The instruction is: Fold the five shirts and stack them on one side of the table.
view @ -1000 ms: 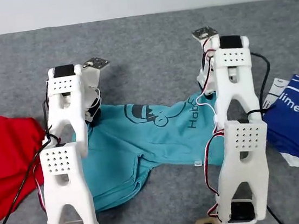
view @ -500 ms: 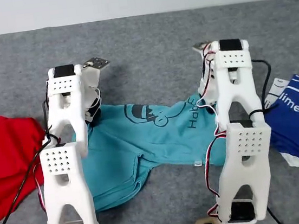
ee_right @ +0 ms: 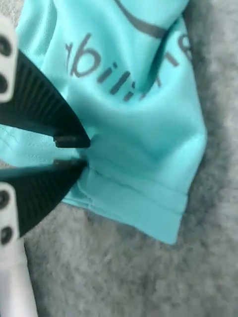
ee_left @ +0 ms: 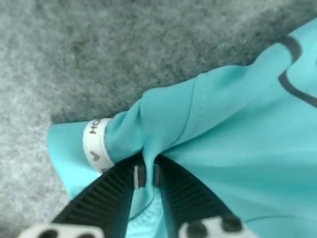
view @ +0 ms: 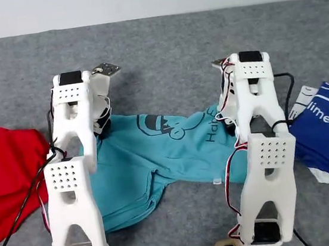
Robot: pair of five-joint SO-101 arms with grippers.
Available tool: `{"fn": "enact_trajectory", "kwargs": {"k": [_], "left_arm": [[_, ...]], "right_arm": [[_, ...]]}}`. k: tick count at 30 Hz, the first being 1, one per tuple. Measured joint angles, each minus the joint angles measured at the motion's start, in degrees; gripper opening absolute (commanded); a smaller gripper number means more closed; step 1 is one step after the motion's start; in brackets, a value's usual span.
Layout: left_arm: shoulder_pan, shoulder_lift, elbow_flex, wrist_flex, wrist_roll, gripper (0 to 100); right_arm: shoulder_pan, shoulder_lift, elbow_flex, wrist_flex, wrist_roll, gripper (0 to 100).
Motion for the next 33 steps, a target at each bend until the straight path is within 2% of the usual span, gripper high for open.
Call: {"fn": "enact_trajectory", "kwargs": {"k": [17,23,33], "left_arm": [[0.00,0.00,0.00,0.00,0.00,1],[0.00,0.00,0.00,0.00,0.00,1],[0.00,0.00,0.00,0.00,0.00,1]], "right_arm": [[-0.18,-6.86,-12.04,-0.62,0.00,1.3],[-0.88,-4.31,-11.08,0.18,0.00,12.3],[-4.92,-1.32,-6.07,0.18,-1.76,12.6]]}}
